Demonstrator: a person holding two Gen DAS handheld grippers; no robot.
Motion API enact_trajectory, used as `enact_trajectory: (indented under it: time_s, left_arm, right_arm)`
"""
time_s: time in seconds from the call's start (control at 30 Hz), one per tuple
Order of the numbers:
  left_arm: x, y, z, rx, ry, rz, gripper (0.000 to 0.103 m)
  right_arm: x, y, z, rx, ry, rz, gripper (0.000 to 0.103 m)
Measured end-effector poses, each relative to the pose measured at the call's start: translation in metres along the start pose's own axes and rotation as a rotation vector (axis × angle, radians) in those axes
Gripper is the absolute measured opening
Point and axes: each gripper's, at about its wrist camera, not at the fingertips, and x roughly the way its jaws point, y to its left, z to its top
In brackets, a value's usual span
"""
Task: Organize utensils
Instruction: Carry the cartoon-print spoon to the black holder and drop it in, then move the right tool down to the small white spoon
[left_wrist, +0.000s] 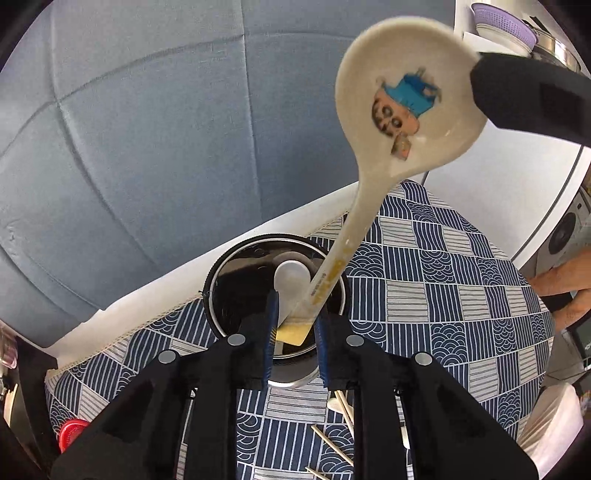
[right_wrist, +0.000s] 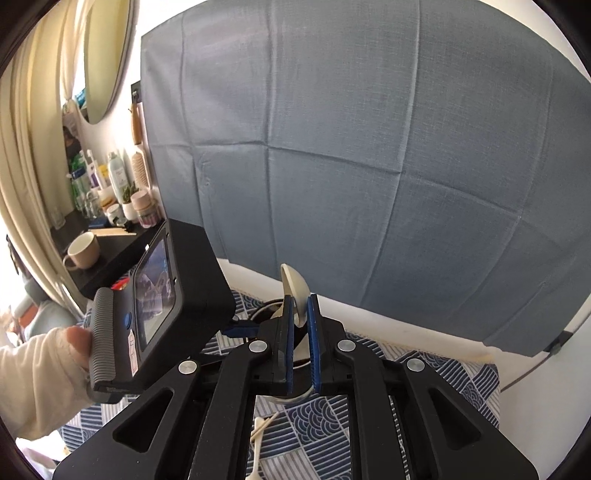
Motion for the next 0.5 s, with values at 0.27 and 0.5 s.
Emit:
enact_trajectory:
  time_s: [0.27, 0.5]
  left_arm:
    - [-0.021, 0.032, -0.028, -0.142, -0.037, 0.023, 0.082]
    - [-0.041, 0.046, -0.065, -0.207, -0.016, 0.103, 0.092]
  right_arm:
    - [0.003, -0.009, -0.015, 0.053, 0.013, -0.064, 0.065]
    - [0.014, -0.007, -0.044, 0.090, 0.101, -0.060, 0.082]
